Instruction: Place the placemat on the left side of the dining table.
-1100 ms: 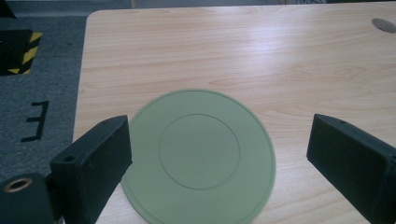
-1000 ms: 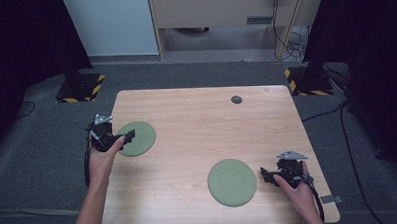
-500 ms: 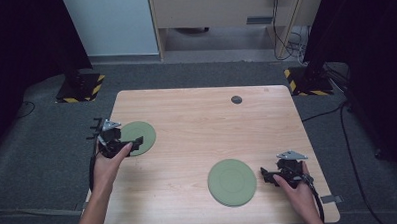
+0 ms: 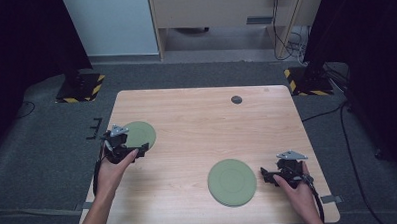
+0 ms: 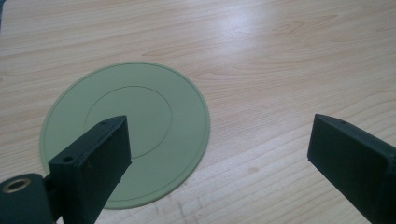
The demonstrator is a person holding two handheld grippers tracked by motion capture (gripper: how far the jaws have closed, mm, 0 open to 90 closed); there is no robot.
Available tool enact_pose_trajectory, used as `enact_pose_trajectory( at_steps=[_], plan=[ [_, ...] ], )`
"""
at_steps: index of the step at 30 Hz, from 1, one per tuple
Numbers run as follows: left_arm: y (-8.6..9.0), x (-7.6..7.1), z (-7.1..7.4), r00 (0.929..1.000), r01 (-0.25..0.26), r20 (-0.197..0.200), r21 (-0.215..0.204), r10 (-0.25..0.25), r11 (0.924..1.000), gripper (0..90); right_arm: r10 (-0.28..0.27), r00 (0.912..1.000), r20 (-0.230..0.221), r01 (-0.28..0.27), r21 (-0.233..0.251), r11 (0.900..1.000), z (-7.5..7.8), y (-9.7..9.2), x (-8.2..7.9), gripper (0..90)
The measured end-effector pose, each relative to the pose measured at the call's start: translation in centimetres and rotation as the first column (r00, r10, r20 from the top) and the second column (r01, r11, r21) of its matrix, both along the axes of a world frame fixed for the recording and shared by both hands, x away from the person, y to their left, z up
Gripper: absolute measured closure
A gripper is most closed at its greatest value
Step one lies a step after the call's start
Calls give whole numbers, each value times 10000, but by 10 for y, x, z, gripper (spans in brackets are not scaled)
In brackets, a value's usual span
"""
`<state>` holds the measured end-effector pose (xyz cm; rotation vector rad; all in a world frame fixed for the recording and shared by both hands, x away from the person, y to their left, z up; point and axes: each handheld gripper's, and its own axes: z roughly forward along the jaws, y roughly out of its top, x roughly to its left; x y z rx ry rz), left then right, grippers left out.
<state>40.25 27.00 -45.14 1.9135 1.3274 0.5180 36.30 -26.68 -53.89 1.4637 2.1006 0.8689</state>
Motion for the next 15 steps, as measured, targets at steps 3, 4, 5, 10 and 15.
enact_pose_trajectory(
  at_steps=[3,4,5,10,15],
  plan=[
    [-3,-2,0,9999,134,22,17,-134,9999,55,5,10000,8,-5,-8,10000,0,0,0,9],
    [-4,-2,-1,9999,158,11,25,-158,9999,55,4,10000,9,-4,-8,10000,0,0,0,8],
    [-5,-2,-1,9999,170,18,18,-170,9999,54,3,10000,10,-3,-9,10000,0,0,0,8],
    [-18,-6,3,9987,443,242,43,-444,9990,63,6,10000,9,-6,-10,10000,0,0,0,9],
    [-31,-6,5,9966,771,277,67,-772,9970,61,-7,10000,5,7,-6,10000,0,0,0,8]
  ],
)
